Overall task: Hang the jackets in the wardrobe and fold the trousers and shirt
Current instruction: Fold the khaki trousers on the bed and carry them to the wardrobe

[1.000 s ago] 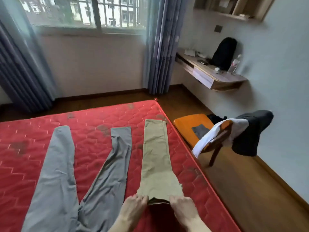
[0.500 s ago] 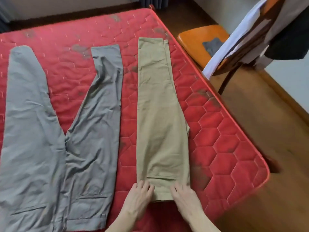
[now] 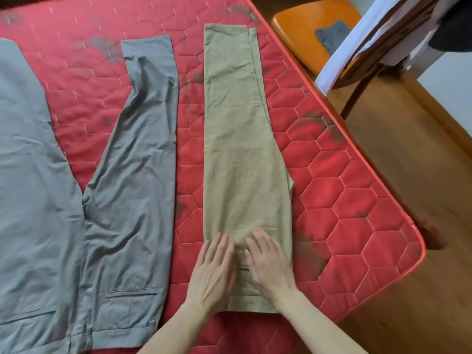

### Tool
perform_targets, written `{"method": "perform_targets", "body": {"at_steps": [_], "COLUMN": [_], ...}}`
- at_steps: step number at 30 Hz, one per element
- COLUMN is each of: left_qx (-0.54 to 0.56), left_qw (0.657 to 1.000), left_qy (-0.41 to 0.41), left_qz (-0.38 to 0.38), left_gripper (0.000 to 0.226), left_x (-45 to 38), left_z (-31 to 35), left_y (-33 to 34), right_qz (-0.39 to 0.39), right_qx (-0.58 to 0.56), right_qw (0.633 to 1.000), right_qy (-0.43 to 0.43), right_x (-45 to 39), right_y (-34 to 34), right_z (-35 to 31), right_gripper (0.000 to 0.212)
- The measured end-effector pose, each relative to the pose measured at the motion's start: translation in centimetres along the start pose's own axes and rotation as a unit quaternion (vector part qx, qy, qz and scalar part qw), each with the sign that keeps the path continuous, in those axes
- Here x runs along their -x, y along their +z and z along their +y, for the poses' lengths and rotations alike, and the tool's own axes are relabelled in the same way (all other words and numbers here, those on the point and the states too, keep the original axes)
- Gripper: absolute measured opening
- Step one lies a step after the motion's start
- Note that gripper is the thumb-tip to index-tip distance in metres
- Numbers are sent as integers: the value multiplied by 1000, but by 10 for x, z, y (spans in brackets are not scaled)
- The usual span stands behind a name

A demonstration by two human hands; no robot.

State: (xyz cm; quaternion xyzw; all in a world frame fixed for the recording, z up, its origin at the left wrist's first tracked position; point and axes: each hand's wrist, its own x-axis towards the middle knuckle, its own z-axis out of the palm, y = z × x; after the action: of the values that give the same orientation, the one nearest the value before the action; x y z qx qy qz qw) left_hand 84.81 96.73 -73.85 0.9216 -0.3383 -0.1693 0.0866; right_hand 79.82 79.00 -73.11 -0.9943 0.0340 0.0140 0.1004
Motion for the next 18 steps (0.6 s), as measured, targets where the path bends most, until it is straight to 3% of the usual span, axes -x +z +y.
{"method": "perform_targets", "body": {"at_steps": [6, 11, 14, 18], "left_qx": [52, 66, 8, -68], "left_qw": [997, 996, 986, 926], "left_qy": [-32, 34, 166, 355], "left_qz": [38, 55, 5, -109], "left_gripper": [62, 68, 73, 86], "left_x": [-39, -38, -30, -28], "left_z": [4, -15, -35, -75], "left_y": [39, 61, 57, 30], "right_qz": [-42, -19, -28, -110], "right_qx": [0, -48, -81, -58], "right_qw": [998, 997, 996, 987], "right_qy": [47, 61, 40, -102], "right_x": [-16, 10, 23, 24], "right_y": [49, 75, 77, 62], "right_z": [17, 48, 66, 102], "right_gripper": [60, 63, 66, 76]}}
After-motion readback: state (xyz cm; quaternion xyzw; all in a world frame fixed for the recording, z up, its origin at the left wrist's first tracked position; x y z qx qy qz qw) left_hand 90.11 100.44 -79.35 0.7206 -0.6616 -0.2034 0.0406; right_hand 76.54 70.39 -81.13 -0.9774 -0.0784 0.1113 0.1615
